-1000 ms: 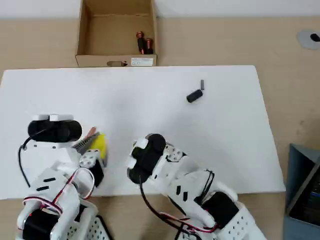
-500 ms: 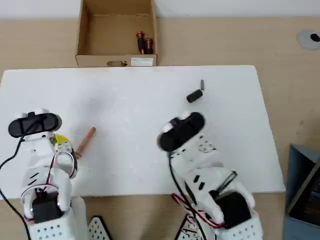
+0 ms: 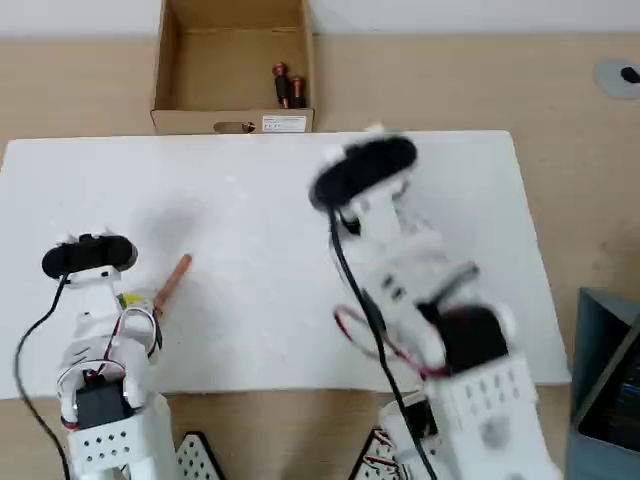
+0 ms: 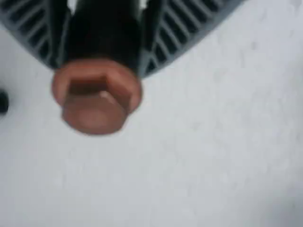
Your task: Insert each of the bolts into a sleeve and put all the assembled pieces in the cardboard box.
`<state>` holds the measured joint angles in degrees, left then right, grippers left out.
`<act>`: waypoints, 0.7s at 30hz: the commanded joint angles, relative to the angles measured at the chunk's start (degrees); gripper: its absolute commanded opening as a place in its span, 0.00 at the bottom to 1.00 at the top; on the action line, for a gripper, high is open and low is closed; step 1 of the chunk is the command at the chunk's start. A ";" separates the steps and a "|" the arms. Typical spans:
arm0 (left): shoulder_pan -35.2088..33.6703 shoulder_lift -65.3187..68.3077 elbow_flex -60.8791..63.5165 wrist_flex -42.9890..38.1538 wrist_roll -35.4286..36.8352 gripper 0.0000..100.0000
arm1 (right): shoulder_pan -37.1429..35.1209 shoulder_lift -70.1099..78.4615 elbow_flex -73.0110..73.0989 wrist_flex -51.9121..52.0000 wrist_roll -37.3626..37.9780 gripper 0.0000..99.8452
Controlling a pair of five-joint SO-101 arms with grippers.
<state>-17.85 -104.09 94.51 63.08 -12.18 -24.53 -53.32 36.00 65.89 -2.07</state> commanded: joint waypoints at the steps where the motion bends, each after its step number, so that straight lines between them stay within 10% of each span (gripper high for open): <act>1: -0.53 -0.40 -0.26 -0.97 -0.26 0.00 | 0.66 11.65 -12.26 -5.27 -0.18 0.01; 21: -0.44 -0.40 -0.35 -0.53 -0.26 0.00 | 0.75 70.99 -66.07 -19.16 6.77 0.01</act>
<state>-17.85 -104.09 94.42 63.08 -12.18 -24.53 12.26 -19.03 49.45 4.26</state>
